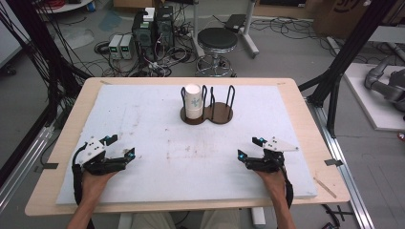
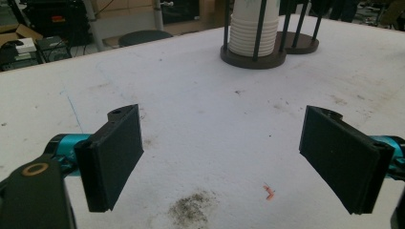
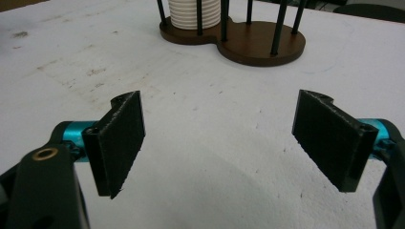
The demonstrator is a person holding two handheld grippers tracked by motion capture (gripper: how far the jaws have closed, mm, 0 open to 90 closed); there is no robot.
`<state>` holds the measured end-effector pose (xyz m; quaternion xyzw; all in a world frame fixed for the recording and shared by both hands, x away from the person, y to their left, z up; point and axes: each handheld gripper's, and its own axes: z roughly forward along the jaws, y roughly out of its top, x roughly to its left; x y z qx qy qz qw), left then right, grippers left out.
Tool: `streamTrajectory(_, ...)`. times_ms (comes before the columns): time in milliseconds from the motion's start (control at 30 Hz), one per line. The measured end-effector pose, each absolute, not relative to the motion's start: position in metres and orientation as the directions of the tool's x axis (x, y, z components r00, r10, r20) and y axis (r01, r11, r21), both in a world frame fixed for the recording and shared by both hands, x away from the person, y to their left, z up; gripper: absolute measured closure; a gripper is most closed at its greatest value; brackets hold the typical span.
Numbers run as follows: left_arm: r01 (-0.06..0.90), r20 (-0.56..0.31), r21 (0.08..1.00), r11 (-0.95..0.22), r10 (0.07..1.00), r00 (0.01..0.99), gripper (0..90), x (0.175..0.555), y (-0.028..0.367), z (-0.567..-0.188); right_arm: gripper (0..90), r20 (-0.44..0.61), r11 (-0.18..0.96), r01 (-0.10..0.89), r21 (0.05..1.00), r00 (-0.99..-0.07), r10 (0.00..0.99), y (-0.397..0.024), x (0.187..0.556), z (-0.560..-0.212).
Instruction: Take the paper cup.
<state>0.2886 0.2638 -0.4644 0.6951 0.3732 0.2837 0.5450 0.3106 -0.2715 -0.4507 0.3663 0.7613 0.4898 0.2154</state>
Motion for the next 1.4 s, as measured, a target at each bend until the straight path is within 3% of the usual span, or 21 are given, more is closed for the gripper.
streamTrajectory(800,0.222,-0.018,0.967,-0.129,0.829,0.559,14.6,0.290,0.264,-0.464,18.7,0.096,0.238,0.391,0.889,-0.667,0.738,-0.276,0.318,-0.445)
streamTrajectory(1400,0.231,-0.029,0.965,-0.125,0.825,0.565,14.6,0.291,0.265,-0.464,17.6,0.043,0.251,0.314,0.916,-0.697,0.716,-0.279,0.348,-0.360)
